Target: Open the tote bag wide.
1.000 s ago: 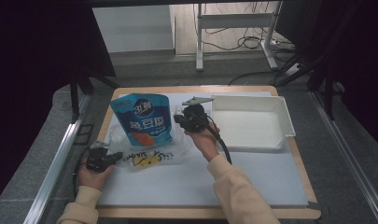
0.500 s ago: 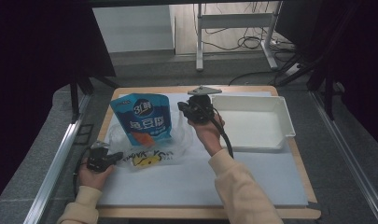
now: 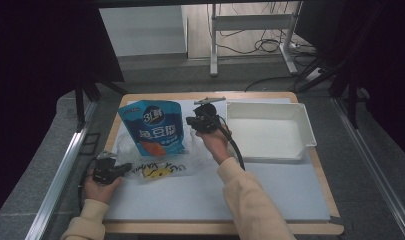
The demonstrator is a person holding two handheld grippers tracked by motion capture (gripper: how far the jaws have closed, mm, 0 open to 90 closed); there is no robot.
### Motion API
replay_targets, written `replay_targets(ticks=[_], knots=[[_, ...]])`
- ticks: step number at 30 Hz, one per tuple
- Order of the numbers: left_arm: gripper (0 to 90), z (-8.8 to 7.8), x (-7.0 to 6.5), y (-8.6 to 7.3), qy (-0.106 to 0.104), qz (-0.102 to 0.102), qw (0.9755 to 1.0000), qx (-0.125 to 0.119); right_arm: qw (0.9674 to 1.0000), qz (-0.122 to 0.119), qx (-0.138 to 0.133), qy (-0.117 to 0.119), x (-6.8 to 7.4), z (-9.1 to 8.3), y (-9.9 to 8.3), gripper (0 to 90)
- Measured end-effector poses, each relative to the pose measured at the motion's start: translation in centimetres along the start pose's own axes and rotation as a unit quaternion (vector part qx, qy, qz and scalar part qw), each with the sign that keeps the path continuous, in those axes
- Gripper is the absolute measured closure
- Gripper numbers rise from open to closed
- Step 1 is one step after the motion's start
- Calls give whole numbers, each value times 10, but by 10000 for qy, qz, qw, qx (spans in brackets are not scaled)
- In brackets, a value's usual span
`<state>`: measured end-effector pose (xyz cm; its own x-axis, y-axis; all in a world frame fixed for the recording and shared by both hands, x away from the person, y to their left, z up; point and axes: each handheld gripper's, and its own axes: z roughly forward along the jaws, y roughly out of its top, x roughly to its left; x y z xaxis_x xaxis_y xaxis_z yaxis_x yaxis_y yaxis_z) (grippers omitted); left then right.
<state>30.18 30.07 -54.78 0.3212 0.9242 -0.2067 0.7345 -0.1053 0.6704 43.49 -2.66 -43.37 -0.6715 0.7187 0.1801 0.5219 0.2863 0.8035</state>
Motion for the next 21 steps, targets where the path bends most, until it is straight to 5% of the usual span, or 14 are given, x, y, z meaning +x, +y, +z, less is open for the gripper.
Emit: replay_targets(ticks=[5, 21], knots=[[900, 0, 0, 0, -1, 2, 10000, 3, 9996, 47, 67, -269, 0, 23, -21, 885], [900, -1, 2, 0, -16, -18, 10000, 7, 9973, -32, 454, -576, -13, 57, -50, 885]])
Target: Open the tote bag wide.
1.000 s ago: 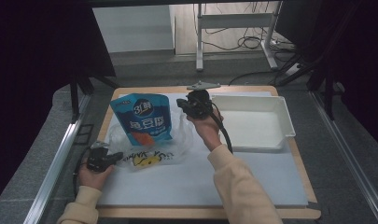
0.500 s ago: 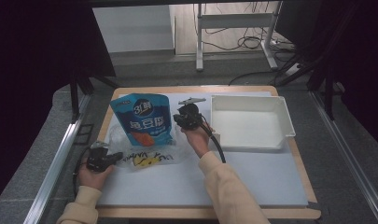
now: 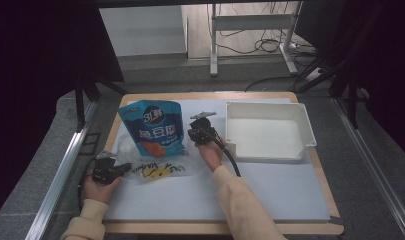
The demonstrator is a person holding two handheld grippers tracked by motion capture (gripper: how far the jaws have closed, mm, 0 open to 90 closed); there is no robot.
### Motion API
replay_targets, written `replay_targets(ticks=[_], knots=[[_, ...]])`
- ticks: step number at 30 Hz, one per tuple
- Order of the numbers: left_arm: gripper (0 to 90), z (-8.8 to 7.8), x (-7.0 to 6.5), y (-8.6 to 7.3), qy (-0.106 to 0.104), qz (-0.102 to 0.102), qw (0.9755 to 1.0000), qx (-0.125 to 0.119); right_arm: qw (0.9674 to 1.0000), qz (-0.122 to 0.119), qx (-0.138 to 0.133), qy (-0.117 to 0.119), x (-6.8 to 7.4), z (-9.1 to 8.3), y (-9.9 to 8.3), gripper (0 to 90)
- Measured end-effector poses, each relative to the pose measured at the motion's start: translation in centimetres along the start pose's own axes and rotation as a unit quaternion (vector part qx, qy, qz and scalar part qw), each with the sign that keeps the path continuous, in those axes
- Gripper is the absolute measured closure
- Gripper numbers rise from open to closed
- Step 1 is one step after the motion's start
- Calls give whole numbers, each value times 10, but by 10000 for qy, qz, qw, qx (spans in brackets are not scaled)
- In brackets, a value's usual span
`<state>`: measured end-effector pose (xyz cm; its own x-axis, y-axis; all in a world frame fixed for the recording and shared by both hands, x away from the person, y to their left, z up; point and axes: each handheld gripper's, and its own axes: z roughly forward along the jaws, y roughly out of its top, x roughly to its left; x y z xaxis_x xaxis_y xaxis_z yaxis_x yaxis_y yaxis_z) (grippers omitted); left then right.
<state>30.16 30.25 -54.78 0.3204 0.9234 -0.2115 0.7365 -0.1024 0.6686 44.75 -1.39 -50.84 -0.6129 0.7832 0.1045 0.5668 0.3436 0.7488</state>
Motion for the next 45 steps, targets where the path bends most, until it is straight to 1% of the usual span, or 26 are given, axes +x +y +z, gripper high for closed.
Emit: replay_targets(ticks=[3, 5, 6, 9, 11, 12, 16, 20, 21, 23, 24, 26, 27, 28, 29, 30, 31, 34, 35, 36, 37, 38, 41, 42, 43, 45], knots=[[900, 0, 0, 0, -4, -4, 10000, 2, 9998, 83, 130, -108, -2, 7, -7, 885], [900, 0, 0, 0, -6, -3, 10000, 4, 9997, 80, 168, -143, -4, 10, -11, 885], [900, 0, 0, 0, -8, -1, 10000, 4, 9995, 87, 255, -183, -6, 14, -17, 885], [900, 0, 0, 0, -8, -3, 10000, 3, 9994, 98, 282, -181, -8, 16, -21, 885], [899, 0, 0, 0, -8, -4, 10000, -2, 9996, 137, 214, -142, -9, 15, -23, 885], [898, -1, -1, 1, -18, -3, 10000, -27, 9996, 75, 233, -154, -8, 15, -23, 885], [896, -13, -6, 7, -144, -5, 9994, -312, 9996, 55, 232, -145, -8, 15, -23, 885], [896, -31, -16, 17, -295, 38, 9972, -683, 9996, 22, 226, -143, -8, 15, -23, 885], [896, -31, -16, 17, -295, 38, 9972, -683, 9996, 22, 226, -143, -8, 15, -23, 885], [896, -41, -20, 23, -316, 109, 9957, -863, 9996, 12, 228, -140, -8, 15, -23, 885], [897, -45, -19, 29, -257, 139, 9950, -953, 9996, -7, 237, -141, -8, 15, -23, 885], [898, -46, -15, 36, -209, 92, 9947, -1001, 9996, -7, 237, -132, -7, 15, -23, 885], [898, -46, -15, 36, -209, 92, 9947, -1001, 9996, -7, 237, -132, -7, 15, -23, 885], [898, -43, -8, 45, -207, 3, 9946, -1021, 9996, -48, 241, -147, -7, 15, -23, 885], [898, -43, -8, 45, -207, 3, 9946, -1021, 9996, -48, 241, -147, -7, 15, -23, 885], [898, -36, -1, 55, -252, -93, 9948, -980, 9996, -75, 234, -156, -7, 15, -23, 885], [898, -32, 2, 60, -275, -132, 9950, -946, 9995, -86, 247, -152, -7, 15, -23, 885], [898, -20, 5, 73, -304, -54, 9962, -811, 9996, -86, 231, -147, -7, 15, -23, 885], [898, -20, 5, 73, -304, -54, 9962, -811, 9996, -86, 231, -147, -7, 15, -23, 885], [898, -11, 5, 80, -300, 45, 9972, -678, 9996, -92, 220, -139, -7, 15, -23, 885], [897, -11, 5, 80, -300, 45, 9972, -678, 9996, -92, 220, -139, -7, 15, -23, 885], [897, -2, 7, 84, -323, 120, 9978, -562, 9996, -104, 230, -146, -6, 15, -23, 885], [898, 12, 8, 85, -378, 269, 9980, -437, 9996, -99, 209, -131, -6, 15, -24, 885], [898, 16, 8, 84, -350, 293, 9982, -377, 9997, -98, 210, -126, -6, 15, -24, 885], [899, 20, 10, 82, -317, 285, 9985, -331, 9997, -73, 207, -108, -6, 15, -24, 885], [900, 26, 14, 78, -261, 199, 9991, -259, 9997, -103, 197, -115, -6, 15, -25, 885]])
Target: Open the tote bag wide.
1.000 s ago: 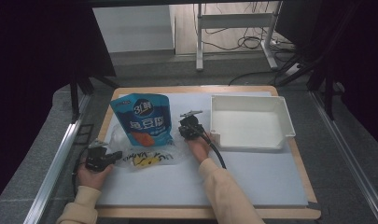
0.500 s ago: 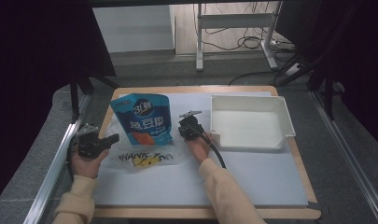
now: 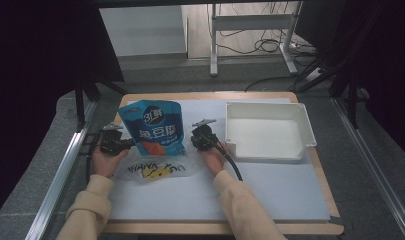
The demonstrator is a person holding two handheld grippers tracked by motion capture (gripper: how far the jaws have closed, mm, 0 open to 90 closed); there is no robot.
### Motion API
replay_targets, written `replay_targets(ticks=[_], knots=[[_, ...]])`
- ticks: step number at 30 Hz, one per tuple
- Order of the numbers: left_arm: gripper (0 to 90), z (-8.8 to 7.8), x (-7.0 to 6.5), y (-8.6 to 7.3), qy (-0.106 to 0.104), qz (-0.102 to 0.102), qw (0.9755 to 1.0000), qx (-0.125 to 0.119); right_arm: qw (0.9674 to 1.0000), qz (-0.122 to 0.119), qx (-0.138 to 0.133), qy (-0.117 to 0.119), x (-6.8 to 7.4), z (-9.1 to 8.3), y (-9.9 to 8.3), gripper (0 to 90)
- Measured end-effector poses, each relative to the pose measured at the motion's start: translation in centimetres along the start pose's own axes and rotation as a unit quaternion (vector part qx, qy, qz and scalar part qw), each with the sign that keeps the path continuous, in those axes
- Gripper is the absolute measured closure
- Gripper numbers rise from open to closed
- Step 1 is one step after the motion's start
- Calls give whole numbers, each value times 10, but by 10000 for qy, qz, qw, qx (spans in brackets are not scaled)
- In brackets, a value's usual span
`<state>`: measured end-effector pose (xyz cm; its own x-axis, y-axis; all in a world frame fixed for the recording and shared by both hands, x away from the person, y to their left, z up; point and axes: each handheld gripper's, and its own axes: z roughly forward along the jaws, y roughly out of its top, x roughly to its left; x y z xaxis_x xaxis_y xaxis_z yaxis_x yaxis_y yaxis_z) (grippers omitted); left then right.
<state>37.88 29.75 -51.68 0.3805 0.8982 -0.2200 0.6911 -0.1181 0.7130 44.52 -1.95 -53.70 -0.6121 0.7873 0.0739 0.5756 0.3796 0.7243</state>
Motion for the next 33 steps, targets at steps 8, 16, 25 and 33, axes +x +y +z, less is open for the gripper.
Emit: replay_targets(ticks=[8, 16, 25, 33], knots=[[900, 13, 11, -14, 170, -163, 9996, 156, 10000, -31, 30, -43, -1, -1, 0, 885], [900, 19, 16, -23, 157, -312, 9993, 154, 9998, -55, -187, 60, 7, -11, 6, 885], [900, 17, 17, -25, 186, -352, 9991, 114, 9995, -52, -275, 164, 12, -4, 19, 885], [900, 14, 21, -29, 216, -460, 9987, 72, 9998, -1, 78, -170, 4, 10, 11, 886]])
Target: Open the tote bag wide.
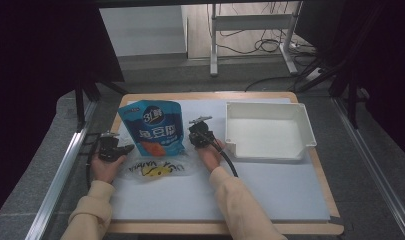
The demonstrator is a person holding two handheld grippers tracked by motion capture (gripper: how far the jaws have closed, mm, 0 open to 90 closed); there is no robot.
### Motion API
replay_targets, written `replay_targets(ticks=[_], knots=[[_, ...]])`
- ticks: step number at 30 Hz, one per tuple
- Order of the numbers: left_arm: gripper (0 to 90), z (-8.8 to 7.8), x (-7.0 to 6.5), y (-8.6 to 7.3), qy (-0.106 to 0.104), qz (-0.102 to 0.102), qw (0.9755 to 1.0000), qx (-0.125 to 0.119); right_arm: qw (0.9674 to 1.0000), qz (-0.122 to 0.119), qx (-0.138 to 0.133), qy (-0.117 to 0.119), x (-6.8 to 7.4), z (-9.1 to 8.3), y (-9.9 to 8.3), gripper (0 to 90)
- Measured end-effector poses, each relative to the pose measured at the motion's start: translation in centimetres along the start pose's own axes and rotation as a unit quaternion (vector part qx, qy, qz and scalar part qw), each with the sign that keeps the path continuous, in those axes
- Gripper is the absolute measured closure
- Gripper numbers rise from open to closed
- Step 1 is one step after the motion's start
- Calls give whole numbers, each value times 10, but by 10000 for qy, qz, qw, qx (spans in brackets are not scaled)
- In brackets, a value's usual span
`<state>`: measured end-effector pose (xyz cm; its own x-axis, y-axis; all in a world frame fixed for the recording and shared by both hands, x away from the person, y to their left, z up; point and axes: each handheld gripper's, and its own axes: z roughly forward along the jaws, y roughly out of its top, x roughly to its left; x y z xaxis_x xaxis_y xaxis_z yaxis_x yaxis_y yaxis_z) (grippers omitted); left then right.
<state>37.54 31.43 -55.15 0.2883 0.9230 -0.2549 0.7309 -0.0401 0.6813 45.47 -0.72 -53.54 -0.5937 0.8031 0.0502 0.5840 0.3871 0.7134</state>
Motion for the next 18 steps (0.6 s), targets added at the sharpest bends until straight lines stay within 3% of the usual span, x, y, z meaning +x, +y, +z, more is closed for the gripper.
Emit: replay_targets(ticks=[4, 8, 9, 10, 11, 12, 16, 18], knots=[[900, -1, -1, -1, -12, 10, 10000, 15, 9999, -91, 42, -80, 1, -3, -1, 885], [900, -1, -3, -1, -69, 8, 10000, 13, 9982, -64, -573, 143, 8, -35, 3, 886], [900, -1, -3, -1, -69, 8, 10000, 13, 9982, -64, -573, 143, 8, -35, 3, 886], [900, -1, -4, 0, -71, 18, 10000, 4, 9950, -250, -939, 231, 16, -58, 6, 885], [900, -1, -4, 0, -71, 18, 10000, 4, 9950, -250, -939, 231, 16, -58, 6, 885], [900, -1, -4, 0, -71, 21, 10000, 1, 9915, -284, -1205, 405, 19, -78, 8, 886], [900, -3, -5, 1, -73, 11, 10000, -7, 9865, -329, -1452, 689, 25, -107, 9, 886], [900, -2, -5, 1, -71, 7, 10000, -4, 9849, -411, -1453, 852, 31, -116, 8, 886]])
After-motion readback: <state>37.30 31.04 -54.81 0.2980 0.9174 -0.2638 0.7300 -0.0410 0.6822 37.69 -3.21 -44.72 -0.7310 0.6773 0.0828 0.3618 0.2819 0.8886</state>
